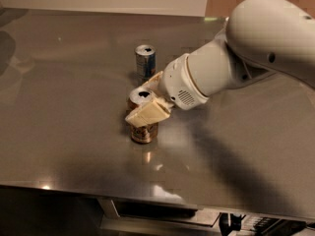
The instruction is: Knock orange can over
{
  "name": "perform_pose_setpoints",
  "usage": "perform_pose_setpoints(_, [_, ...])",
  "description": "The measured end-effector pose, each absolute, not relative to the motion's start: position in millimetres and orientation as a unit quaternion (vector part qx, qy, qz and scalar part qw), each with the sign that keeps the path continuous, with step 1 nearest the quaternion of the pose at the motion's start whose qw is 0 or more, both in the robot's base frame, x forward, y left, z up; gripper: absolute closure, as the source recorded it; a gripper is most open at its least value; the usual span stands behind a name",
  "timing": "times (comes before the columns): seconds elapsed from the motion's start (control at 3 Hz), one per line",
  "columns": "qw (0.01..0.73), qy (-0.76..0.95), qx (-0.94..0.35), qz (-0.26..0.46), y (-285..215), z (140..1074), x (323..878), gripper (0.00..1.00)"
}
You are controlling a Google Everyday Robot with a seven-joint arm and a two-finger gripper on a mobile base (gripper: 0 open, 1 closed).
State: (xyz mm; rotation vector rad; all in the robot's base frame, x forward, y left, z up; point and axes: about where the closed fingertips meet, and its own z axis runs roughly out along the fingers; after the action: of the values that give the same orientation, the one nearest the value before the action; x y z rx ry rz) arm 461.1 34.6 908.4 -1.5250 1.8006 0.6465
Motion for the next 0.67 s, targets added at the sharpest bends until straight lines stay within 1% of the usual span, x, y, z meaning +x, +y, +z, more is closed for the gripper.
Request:
perform_pose_setpoints(0.33, [0.319,0.698,-0.596,0.236,15.4,930.4,466.8,0.88])
perform_pose_setpoints(0.67, [0.265,0.721,-0.614,0.180,-14.6,951.5,478.8,1.00])
